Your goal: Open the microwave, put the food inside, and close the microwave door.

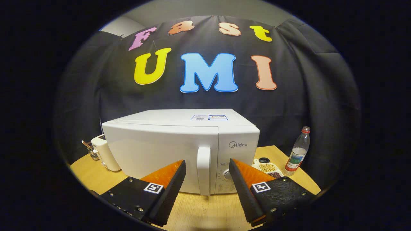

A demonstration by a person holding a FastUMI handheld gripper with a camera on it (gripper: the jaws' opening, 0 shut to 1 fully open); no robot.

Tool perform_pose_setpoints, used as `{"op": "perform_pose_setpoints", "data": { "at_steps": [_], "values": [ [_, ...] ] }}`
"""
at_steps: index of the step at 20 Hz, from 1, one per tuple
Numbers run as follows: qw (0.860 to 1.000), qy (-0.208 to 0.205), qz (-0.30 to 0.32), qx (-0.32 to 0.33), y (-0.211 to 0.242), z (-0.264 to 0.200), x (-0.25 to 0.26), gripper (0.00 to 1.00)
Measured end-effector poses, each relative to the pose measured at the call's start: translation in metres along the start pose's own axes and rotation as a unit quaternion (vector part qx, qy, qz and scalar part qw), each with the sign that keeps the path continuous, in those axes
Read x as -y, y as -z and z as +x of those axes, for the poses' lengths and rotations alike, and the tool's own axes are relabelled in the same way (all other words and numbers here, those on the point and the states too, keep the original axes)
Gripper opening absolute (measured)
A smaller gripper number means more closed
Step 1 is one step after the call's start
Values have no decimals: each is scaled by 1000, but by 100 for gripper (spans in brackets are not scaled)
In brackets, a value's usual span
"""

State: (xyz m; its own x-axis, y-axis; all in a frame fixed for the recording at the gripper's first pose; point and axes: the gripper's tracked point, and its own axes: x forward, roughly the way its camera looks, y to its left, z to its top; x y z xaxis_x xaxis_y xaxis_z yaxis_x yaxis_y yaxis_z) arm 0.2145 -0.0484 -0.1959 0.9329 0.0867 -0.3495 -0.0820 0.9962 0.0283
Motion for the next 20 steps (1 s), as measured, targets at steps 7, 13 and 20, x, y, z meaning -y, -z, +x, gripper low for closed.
{"op": "perform_pose_setpoints", "data": {
  "at_steps": [7, 13, 20],
  "values": [
    [1000, 3, 13, -18, 13, 29, -4, 34],
    [999, 17, -13, -36, 15, 30, -6, 19],
    [997, 35, -30, -58, 22, 6, -12, 13]
  ]
}}
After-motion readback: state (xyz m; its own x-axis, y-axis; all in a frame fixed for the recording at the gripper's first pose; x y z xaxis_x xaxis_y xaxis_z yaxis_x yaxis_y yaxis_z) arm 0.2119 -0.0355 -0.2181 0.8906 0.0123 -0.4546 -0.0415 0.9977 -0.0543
